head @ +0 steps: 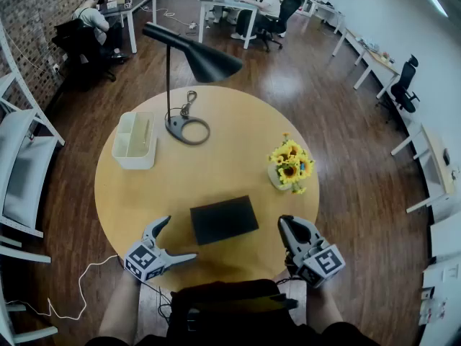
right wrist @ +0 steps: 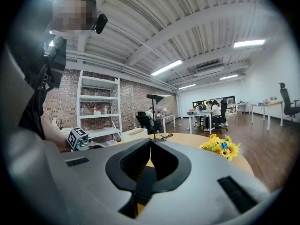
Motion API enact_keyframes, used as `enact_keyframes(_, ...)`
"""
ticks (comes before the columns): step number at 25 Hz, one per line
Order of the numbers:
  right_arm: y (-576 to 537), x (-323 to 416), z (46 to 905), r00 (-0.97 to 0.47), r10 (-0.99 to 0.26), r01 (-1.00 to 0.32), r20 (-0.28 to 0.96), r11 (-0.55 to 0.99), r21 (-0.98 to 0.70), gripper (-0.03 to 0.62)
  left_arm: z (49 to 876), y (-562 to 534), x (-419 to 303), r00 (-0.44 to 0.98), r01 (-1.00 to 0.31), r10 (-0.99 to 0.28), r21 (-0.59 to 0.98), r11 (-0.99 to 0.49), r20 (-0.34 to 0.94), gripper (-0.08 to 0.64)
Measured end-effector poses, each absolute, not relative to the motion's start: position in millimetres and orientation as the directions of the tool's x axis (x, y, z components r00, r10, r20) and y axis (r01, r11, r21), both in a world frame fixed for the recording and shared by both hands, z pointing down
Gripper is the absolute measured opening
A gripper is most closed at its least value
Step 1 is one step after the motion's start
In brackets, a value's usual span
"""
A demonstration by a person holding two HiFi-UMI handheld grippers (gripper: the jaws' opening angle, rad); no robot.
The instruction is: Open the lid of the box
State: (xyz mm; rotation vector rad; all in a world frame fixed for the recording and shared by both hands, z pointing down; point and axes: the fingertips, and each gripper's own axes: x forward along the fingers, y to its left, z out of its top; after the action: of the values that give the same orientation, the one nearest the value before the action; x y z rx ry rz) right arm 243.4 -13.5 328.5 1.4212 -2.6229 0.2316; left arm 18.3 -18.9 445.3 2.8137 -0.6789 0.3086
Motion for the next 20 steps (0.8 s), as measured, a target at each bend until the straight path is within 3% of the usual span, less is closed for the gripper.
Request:
enact_keyframes(10,-15.4,226.2,344.6,-0.522,-0.814,-0.850,0.255,0.522,-0.074,0.006,473.4,-42.7,29.5,0.911,-0.370,-0.322,0.166,-0.914,0.257,0.614)
enact_keyframes(20,-15.0,191.2,375.0,-0.527,-0.781,-0.839,0.335,0.541,-0.058,0.006,500.1,-40.6,60.9,0.945,-0.208,-0.187,0.053,-0.977,0.268,0.615)
